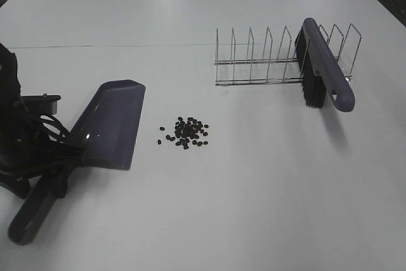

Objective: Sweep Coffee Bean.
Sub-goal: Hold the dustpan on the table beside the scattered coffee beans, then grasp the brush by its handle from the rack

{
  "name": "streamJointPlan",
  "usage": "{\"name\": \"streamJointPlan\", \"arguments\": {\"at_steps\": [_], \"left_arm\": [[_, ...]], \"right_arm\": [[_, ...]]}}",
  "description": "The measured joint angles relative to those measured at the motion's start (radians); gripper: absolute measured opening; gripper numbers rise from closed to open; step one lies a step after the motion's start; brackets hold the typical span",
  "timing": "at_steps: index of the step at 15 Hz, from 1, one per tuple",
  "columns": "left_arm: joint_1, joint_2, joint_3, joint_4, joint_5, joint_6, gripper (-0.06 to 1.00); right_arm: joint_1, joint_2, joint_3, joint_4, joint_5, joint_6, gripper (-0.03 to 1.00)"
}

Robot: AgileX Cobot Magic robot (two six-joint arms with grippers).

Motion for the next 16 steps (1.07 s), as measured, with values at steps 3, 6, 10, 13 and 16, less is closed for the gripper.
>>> {"name": "streamJointPlan", "arguments": {"at_steps": [3, 6, 10, 13, 16], "left_arm": [[0.0, 0.001, -0.002, -0.005, 0.001, 0.036, 0.32], [0.0, -0.008, -0.002, -0.002, 0.001, 0.048, 0.33], [0.0, -0.053, 0.009, 0.056, -0.008, 0.052, 0.33], [0.0, -0.081, 0.01, 0.114, 0.001, 0.068, 0.33], [0.0, -0.081, 0.01, 0.144, 0.01, 0.095, 0.33]], "right_arm": [[0.0, 0.0, 0.0, 0.001, 0.003, 0.0, 0.74], [0.0, 0.0, 0.0, 0.001, 0.044, 0.0, 0.74], [0.0, 0.0, -0.008, 0.002, 0.078, 0.029, 0.74], [0.0, 0.001, -0.036, 0.002, 0.086, 0.041, 0.74], [0.0, 0.058, -0.112, 0.002, 0.101, 0.048, 0.74]]}}
